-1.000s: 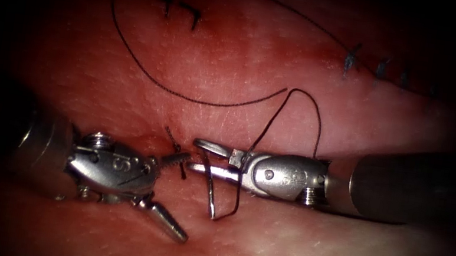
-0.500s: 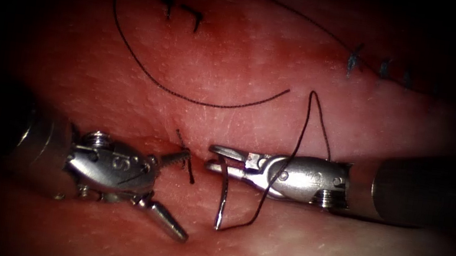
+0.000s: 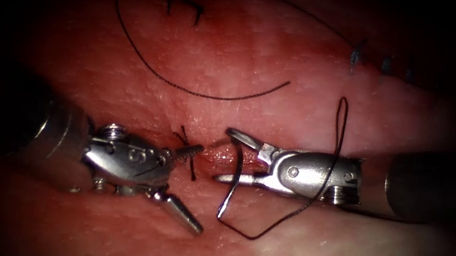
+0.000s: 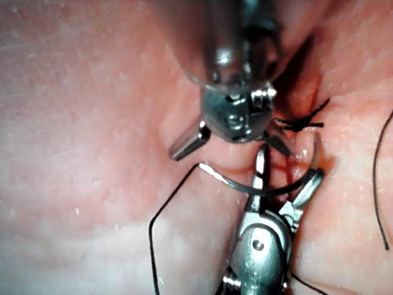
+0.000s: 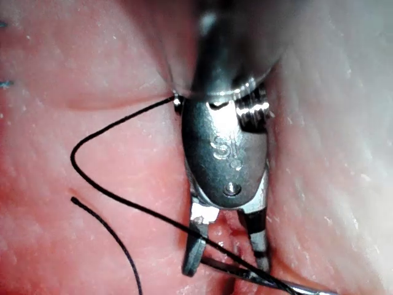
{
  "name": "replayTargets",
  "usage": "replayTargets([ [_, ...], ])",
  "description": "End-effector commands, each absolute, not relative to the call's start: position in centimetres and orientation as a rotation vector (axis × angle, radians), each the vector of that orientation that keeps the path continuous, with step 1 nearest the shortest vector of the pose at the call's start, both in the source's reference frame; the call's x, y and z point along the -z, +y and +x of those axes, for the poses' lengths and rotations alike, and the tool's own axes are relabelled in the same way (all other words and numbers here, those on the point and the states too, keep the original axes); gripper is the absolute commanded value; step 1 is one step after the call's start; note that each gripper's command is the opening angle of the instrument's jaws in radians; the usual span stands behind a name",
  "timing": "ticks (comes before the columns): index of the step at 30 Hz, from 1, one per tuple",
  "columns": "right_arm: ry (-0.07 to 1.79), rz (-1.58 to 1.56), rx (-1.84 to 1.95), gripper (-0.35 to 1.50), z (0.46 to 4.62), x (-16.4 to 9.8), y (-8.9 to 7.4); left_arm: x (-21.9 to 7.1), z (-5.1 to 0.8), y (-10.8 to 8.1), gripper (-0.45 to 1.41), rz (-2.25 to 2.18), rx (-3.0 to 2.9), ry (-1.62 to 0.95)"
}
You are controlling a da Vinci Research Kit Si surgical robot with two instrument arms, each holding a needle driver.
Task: Wound Closure
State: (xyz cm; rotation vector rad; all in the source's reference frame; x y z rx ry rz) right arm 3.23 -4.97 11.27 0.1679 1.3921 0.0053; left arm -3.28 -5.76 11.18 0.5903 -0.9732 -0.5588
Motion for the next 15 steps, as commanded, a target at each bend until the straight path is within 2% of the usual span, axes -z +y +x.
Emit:
replayTargets([
  [1,1.401,0.154,0.002,1.43,3.28,-11.24,-4.95,-11.27,-3.32,-5.86,0.99,0.589,0.557,-0.975],
  [15,1.414,0.113,0.019,1.31,3.20,-11.04,-4.81,-11.72,-3.14,-6.33,0.99,0.649,0.547,-0.930],
])
